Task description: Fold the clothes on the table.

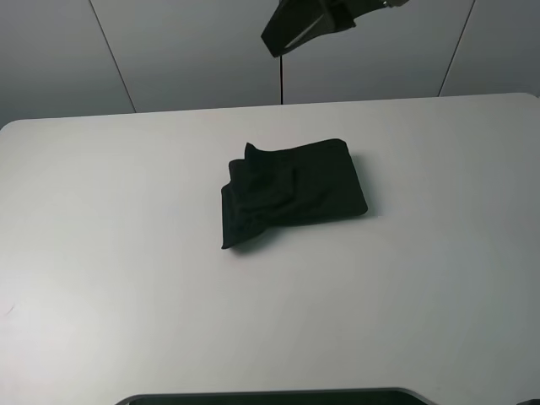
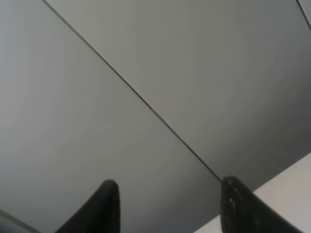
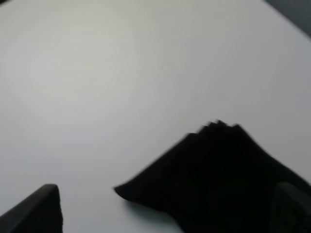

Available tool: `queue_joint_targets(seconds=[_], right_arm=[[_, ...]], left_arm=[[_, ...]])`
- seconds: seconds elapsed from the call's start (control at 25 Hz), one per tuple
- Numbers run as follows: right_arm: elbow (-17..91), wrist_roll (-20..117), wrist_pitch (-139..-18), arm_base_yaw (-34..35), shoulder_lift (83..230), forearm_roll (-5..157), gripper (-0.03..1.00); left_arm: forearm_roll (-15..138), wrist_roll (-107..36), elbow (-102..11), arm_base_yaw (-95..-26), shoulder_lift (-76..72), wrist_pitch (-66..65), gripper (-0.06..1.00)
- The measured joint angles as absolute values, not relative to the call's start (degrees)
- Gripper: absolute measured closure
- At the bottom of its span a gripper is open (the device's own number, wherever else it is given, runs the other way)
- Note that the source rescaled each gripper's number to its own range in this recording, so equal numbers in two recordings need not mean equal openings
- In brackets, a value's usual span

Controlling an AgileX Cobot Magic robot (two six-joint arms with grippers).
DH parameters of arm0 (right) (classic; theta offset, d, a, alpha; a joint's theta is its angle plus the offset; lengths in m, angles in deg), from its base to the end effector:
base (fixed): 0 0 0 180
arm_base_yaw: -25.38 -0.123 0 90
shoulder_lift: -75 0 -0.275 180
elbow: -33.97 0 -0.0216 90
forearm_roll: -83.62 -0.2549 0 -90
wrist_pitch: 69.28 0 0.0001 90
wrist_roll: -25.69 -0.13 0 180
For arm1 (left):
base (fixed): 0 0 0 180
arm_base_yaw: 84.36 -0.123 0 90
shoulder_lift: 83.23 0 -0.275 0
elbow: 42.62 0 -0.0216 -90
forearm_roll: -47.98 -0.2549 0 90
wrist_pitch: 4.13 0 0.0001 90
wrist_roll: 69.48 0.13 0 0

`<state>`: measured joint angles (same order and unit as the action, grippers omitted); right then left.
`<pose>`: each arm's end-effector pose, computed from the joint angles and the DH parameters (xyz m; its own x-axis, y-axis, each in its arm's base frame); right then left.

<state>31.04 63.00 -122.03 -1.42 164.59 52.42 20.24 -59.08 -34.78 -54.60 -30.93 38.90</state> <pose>0.2688 0.1959 0.3164 -0.4717 -0.5397 -0.6973 -0.8188 0.5615 0.1193 0.1625 -0.0453 0.4654 -0.0212 0.5816 -0.8132 0.2460 0.7914 0.5597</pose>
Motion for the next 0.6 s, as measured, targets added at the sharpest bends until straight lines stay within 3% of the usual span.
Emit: queue_joint_targets(seconds=[0.12,0.4,0.6], right_arm=[[31.0,57.4,-124.2,-1.4,156.8,67.3,-0.02],[31.0,45.1,-136.6,-1.4,140.5,96.6,-0.03],[31.0,37.5,-138.9,-1.4,128.4,116.7,-0.03]], left_arm=[[20.2,-60.4,-34.8,-54.6,-37.0,42.4,0.35],[20.1,-67.5,-34.8,-54.6,-48.2,55.4,0.35],[20.1,-68.8,-34.8,-54.6,-50.4,65.1,0.35]])
